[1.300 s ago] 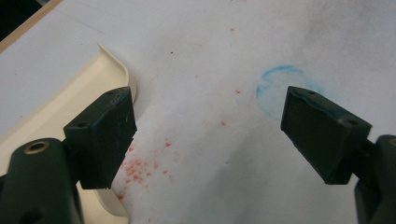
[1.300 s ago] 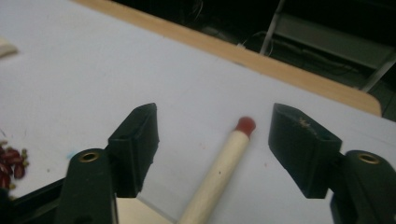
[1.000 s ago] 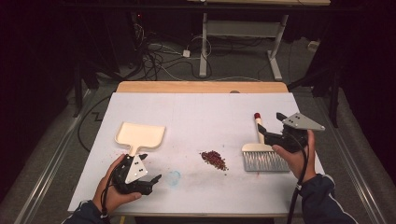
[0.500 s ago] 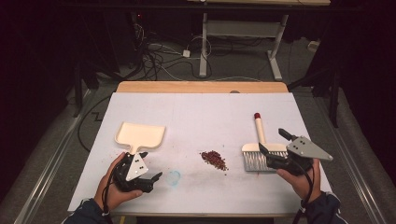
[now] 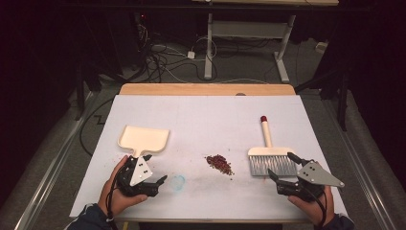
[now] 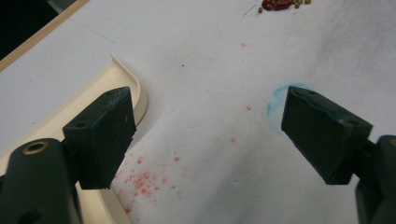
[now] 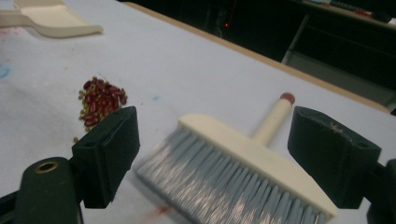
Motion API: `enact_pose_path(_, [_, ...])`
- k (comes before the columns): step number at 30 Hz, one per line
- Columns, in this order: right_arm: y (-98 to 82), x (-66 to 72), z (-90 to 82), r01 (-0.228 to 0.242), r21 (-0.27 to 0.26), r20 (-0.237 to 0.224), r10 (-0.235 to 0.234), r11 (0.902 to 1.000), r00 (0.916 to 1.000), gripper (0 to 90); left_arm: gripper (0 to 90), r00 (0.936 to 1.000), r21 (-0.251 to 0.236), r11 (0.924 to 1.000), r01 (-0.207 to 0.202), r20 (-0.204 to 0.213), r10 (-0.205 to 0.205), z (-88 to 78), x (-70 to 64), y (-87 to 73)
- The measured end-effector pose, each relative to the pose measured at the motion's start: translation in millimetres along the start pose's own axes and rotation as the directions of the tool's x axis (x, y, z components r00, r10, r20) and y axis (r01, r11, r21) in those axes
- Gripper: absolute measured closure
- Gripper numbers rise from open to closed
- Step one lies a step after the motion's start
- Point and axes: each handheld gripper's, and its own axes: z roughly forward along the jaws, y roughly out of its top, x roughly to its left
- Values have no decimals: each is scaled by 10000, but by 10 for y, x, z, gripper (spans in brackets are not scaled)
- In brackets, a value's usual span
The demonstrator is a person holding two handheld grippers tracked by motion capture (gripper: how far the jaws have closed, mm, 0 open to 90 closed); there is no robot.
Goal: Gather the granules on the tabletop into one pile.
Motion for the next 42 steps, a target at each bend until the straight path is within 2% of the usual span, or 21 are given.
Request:
enact_pose_path(3, [-38,54,9,458,310,12,-459,9985,9989,174,168,10000,8,10000,-28,-52,28,-2,-9,0])
enact_pose_path(11, [8,171,15,919,248,-111,-917,9955,9957,174,161,9999,-19,9999,-121,-39,121,-34,-28,-18])
enact_pose_path(27, [22,151,-6,918,28,-48,-918,9958,9958,174,161,10000,-5,10000,-92,-10,92,-22,-28,-11])
enact_pose_path(42, [18,120,14,976,75,-42,-976,9952,9952,174,161,10000,14,10000,28,-45,-28,3,9,2])
